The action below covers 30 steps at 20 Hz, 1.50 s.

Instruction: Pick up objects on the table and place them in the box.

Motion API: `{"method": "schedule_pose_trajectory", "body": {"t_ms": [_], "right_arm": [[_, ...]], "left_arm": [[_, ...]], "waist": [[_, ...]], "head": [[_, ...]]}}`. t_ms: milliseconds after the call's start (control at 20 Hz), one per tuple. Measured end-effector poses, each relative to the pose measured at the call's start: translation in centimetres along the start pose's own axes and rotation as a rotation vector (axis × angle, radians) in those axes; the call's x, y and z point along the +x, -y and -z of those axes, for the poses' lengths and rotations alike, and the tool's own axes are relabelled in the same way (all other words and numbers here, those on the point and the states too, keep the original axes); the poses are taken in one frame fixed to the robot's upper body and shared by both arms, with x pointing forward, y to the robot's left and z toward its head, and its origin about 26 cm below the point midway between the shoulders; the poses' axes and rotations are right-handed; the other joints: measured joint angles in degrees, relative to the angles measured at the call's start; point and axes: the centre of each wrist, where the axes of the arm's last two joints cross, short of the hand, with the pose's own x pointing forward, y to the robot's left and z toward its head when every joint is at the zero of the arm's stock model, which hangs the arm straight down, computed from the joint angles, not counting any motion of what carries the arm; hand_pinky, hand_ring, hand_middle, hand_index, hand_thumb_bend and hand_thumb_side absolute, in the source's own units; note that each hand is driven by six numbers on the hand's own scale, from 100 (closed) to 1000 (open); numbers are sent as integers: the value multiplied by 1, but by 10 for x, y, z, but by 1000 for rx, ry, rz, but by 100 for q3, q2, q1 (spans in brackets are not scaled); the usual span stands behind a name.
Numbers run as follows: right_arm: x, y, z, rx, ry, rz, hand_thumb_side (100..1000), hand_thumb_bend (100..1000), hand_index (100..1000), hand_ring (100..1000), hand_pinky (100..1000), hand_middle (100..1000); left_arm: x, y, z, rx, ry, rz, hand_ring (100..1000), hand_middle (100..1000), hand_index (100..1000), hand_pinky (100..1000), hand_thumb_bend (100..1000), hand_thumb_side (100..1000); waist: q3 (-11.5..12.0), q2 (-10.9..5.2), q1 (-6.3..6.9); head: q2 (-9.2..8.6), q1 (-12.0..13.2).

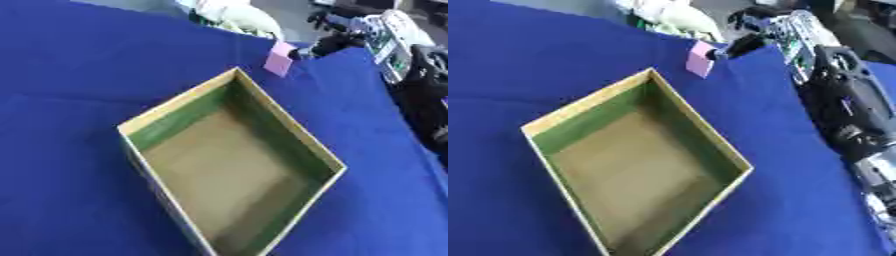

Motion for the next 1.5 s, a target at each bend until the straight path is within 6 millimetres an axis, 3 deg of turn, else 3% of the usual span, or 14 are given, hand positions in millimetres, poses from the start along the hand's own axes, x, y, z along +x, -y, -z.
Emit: {"method": "schedule_pose_trajectory", "body": {"t_ms": [800, 1500], "right_arm": [[-1, 5, 3, -24, -12, 27, 732, 558, 998, 973, 1000, 843], [-4, 3, 4, -17, -30, 24, 720, 550, 1000, 975, 1000, 844]], "left_arm": [[0, -1, 1, -14, 2, 11, 852, 1000, 678, 941, 100, 976], [1, -1, 1, -18, 0, 20, 854, 1000, 676, 944, 100, 978]], "waist": [[208, 75, -114], [270, 104, -133]], "head": [[-200, -101], [-227, -90]]}}
